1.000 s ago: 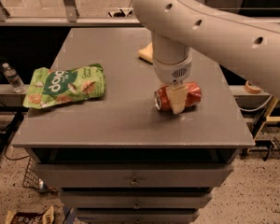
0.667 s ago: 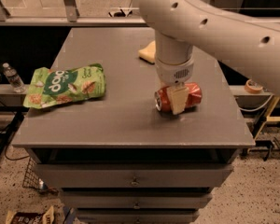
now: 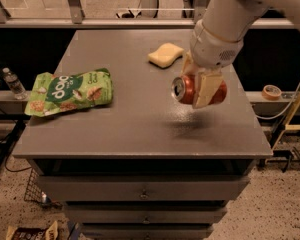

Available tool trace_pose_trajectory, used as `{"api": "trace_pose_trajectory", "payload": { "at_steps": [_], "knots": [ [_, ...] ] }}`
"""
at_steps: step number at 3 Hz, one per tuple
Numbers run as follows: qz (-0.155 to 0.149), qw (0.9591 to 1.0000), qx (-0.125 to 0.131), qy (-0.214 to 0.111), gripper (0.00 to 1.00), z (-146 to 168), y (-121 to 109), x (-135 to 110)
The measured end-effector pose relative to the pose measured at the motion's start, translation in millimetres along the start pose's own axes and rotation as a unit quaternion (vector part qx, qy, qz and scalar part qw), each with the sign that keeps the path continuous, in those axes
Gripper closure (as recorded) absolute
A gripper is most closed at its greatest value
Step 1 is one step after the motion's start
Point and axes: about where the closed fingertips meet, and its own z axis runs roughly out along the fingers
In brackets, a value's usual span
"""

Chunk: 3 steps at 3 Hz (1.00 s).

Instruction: Place coke can upright

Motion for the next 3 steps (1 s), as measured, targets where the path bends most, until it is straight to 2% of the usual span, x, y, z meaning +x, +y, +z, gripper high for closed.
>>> {"api": "trace_pose_trajectory", "payload": {
  "at_steps": [1,2,3],
  "knots": [
    [-0.005,0.9990,0.014,-0.042,1.00,-13,-4,-20],
    [0.000,0.9986,0.023,-0.047,1.00,-14,-6,-20],
    [0.046,0.9928,0.074,-0.082,1.00,-26,-17,-20]
  ]
}}
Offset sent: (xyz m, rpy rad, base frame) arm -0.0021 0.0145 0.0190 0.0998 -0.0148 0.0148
